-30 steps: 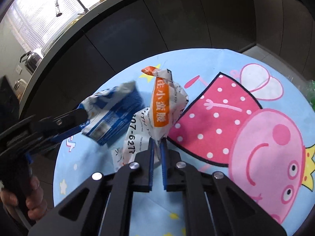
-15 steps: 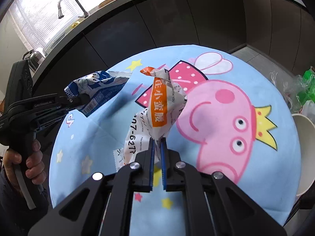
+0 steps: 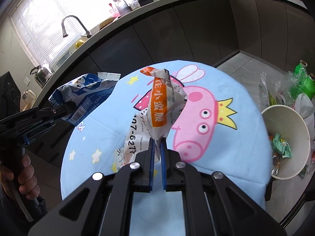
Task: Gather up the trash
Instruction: 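Carry the milk carton and white-and-orange wrapper over the white bin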
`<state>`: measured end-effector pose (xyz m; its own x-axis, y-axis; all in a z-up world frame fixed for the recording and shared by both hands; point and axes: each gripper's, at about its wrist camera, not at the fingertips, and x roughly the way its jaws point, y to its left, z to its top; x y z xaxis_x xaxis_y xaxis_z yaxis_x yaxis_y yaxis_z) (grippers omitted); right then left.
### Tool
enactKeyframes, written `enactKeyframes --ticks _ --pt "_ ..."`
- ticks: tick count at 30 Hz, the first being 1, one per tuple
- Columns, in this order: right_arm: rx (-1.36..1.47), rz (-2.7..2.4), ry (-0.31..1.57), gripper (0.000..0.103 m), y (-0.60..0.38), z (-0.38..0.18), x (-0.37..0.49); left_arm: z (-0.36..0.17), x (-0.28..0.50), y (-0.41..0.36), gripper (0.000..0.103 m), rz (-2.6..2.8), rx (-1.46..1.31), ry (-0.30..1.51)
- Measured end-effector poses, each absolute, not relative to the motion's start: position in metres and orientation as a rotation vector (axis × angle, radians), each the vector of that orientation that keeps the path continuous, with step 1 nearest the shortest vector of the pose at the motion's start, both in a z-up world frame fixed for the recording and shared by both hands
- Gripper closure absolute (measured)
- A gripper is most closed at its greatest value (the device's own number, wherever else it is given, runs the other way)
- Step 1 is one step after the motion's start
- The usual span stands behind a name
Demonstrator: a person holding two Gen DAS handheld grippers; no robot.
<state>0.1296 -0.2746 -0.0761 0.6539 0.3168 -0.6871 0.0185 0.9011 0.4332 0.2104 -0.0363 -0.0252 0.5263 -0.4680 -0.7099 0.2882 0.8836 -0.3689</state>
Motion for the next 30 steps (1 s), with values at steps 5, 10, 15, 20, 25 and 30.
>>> enactKeyframes --ticks 5,10,15,20,25,30 --pt "0.453 0.141 0.809 0.096 -0.298 -0.068 0.112 -0.011 0.195 -0.067 0.101 -0.524 -0.185 0.898" --pt "0.482 0.079 0.761 0.095 -0.331 -0.059 0.094 -0.003 0.182 -0.102 0.101 -0.593 -0.145 0.892" --pt "0.517 0.011 0.729 0.095 -0.365 -0.059 0.077 -0.001 0.177 -0.14 0.101 -0.661 -0.118 0.902" --pt "0.563 -0.081 0.711 0.095 -0.406 -0.067 0.057 -0.002 0.173 -0.182 0.101 -0.732 -0.094 0.922" --pt "0.611 -0.172 0.699 0.095 -0.446 -0.081 0.036 -0.007 0.167 -0.224 0.101 -0.811 -0.063 0.942" --pt "0.63 -0.249 0.699 0.095 -0.475 -0.095 0.023 -0.014 0.163 -0.262 0.101 -0.877 -0.027 0.964"
